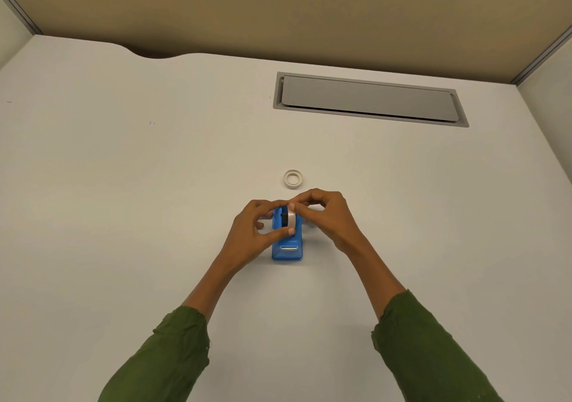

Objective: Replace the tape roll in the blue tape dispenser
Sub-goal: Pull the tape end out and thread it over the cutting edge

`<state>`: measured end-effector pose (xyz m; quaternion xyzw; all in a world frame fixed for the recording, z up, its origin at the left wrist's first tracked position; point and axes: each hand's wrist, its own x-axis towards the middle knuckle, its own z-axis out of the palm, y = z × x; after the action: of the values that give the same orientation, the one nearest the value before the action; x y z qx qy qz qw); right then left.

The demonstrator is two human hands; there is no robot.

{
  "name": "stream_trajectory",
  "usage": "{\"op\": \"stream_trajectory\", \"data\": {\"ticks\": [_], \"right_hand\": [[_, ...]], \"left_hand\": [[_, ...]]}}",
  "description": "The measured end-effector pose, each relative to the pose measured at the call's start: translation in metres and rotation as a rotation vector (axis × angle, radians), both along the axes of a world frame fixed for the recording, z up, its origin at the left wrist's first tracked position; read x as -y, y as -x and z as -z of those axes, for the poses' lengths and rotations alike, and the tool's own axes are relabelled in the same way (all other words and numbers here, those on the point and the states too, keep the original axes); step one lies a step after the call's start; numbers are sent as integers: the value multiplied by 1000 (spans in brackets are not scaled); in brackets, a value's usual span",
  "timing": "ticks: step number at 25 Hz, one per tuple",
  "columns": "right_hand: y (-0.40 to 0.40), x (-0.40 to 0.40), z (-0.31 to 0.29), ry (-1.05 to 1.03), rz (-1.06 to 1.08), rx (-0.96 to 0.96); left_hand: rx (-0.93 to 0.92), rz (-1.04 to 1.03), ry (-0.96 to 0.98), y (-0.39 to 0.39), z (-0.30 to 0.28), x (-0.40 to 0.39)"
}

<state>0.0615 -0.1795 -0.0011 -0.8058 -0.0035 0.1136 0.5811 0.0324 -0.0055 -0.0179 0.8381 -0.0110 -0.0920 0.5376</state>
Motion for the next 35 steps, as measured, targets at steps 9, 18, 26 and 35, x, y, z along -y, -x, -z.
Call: {"op": "stream_trajectory", "data": {"ticks": [9,18,26,35], "right_hand": [[-5,7,-12,245,-229,169],[-12,6,-14,281,-196,170],[-4,11,-14,238,-239,128],[-4,4,-3,22,-73,46]], "left_hand": [[0,-7,26,0,2,0],[-3,-11,-5,-1,2,1],[-4,-22,28,-1,3,1],[8,-22,23,0,0,1]]}}
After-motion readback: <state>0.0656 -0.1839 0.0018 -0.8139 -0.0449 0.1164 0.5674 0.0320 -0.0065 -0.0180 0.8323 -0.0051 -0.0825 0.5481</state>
